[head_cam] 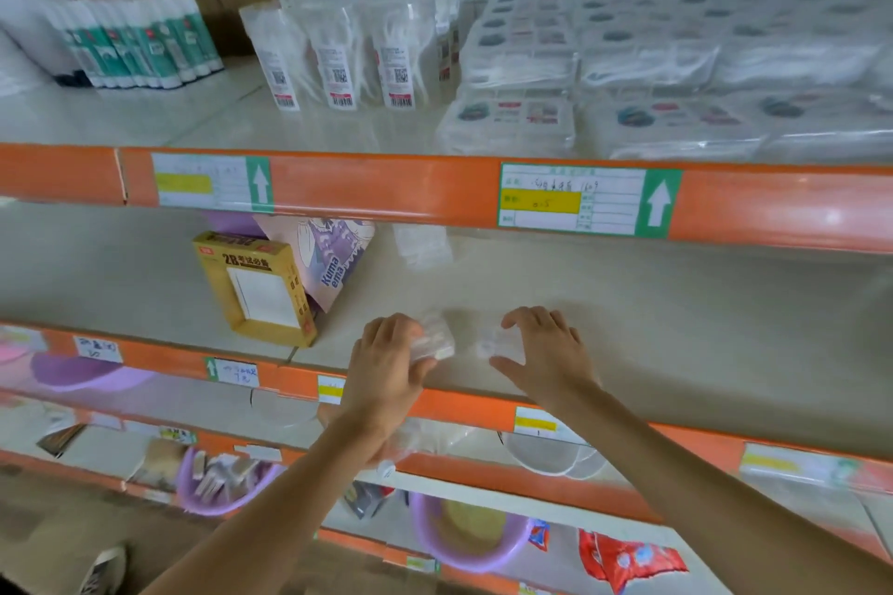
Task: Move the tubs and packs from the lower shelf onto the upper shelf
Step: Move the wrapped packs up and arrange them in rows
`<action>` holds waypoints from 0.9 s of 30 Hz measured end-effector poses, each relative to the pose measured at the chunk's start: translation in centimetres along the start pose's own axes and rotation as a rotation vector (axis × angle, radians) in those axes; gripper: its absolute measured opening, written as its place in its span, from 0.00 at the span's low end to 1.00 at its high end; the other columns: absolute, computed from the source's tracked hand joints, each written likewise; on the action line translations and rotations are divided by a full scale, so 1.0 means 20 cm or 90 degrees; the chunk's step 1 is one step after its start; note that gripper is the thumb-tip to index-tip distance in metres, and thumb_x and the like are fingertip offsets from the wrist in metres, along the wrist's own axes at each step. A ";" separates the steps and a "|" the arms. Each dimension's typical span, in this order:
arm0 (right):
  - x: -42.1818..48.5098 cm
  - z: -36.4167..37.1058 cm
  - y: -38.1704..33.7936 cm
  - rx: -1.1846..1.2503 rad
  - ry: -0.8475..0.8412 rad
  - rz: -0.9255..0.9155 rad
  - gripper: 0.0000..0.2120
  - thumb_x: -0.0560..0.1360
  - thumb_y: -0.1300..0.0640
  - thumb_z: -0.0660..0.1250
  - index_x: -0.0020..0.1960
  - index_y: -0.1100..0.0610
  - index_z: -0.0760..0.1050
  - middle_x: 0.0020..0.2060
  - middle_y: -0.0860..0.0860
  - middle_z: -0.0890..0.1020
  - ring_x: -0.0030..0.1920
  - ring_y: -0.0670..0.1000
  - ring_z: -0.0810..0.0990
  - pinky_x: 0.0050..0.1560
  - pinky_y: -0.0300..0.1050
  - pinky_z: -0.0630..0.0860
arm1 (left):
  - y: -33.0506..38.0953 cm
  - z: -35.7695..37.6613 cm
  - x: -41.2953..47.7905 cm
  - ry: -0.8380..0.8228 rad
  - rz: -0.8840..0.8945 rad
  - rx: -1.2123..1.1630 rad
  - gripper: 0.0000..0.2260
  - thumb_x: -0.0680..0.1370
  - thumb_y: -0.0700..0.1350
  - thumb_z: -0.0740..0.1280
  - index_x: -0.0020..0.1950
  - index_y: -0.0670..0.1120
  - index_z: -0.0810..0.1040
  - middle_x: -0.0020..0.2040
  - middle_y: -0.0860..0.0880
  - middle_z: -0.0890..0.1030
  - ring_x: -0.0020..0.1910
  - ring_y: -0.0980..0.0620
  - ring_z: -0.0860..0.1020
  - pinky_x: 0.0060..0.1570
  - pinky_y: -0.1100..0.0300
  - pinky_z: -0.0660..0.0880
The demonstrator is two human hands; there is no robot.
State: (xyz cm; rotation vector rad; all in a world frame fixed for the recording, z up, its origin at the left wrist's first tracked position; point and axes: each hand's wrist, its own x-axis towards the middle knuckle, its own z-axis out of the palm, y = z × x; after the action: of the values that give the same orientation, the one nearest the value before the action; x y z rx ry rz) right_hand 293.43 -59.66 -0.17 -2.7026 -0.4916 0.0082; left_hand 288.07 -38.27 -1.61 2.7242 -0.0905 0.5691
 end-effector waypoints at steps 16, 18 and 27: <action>-0.66 -0.50 -0.15 0.041 0.174 -0.029 0.22 0.68 0.35 0.72 0.58 0.45 0.77 0.55 0.40 0.79 0.59 0.46 0.74 0.48 0.36 0.65 | 0.30 -0.57 -0.21 -0.037 0.105 -0.121 0.18 0.68 0.57 0.77 0.52 0.50 0.80 0.49 0.63 0.77 0.53 0.57 0.75 0.49 0.73 0.65; -0.72 -0.59 -0.17 0.032 0.185 -0.025 0.22 0.69 0.34 0.71 0.58 0.44 0.76 0.55 0.39 0.78 0.59 0.44 0.74 0.47 0.35 0.65 | 0.36 -0.66 -0.22 -0.034 0.119 -0.141 0.19 0.67 0.61 0.74 0.51 0.51 0.80 0.48 0.64 0.76 0.52 0.60 0.74 0.49 0.76 0.64; -0.90 -0.97 -0.25 0.077 0.280 -0.026 0.21 0.68 0.37 0.73 0.56 0.44 0.76 0.51 0.37 0.77 0.57 0.44 0.76 0.48 0.39 0.71 | 0.55 -0.94 -0.16 0.024 0.168 -0.217 0.20 0.63 0.64 0.72 0.49 0.56 0.79 0.49 0.62 0.79 0.52 0.63 0.75 0.51 0.68 0.71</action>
State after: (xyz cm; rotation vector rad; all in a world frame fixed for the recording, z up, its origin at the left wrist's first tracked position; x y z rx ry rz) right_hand 276.21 -68.75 18.45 -2.4719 -0.3952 -0.5363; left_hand 276.57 -41.85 16.81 2.3829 -0.4960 0.6136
